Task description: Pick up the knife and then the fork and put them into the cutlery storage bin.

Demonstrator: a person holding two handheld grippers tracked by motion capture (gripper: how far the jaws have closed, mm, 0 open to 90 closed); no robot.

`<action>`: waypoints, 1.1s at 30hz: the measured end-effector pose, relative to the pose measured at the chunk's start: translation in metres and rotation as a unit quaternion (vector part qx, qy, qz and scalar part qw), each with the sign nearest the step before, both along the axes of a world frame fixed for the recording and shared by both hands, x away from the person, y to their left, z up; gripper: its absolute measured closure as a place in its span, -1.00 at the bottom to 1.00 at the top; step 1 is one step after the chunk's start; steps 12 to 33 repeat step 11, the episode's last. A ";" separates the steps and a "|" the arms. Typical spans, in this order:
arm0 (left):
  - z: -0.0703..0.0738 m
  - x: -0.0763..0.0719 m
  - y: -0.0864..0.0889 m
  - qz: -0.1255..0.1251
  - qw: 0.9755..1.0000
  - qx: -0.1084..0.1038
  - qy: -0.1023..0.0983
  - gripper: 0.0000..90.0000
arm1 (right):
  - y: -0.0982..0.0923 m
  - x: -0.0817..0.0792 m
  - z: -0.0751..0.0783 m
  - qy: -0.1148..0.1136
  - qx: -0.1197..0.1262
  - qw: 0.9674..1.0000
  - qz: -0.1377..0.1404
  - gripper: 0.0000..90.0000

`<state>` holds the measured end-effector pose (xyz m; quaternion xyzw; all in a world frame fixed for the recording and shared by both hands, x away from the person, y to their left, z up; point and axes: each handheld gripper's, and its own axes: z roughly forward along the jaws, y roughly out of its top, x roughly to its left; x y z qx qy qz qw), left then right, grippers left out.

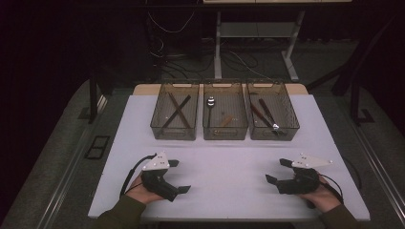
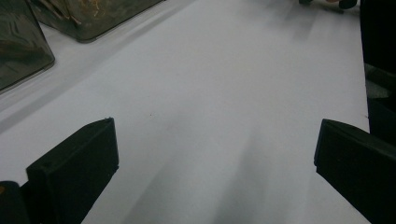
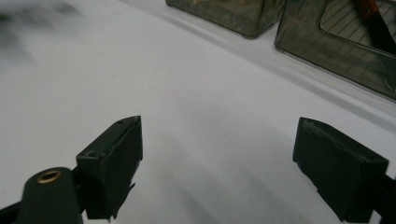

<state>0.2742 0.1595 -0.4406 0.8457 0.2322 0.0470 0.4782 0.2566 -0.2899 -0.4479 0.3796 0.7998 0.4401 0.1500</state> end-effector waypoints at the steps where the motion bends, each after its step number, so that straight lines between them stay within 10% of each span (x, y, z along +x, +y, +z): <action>1: 0.000 0.000 0.000 0.000 1.000 0.000 0.000 -1.00 | 0.000 0.000 0.000 0.000 0.000 1.000 0.002 -0.64; 33: 0.000 0.000 0.000 0.000 1.000 0.002 0.001 -1.00 | -0.001 0.000 0.001 -0.003 0.000 1.000 0.005 -0.64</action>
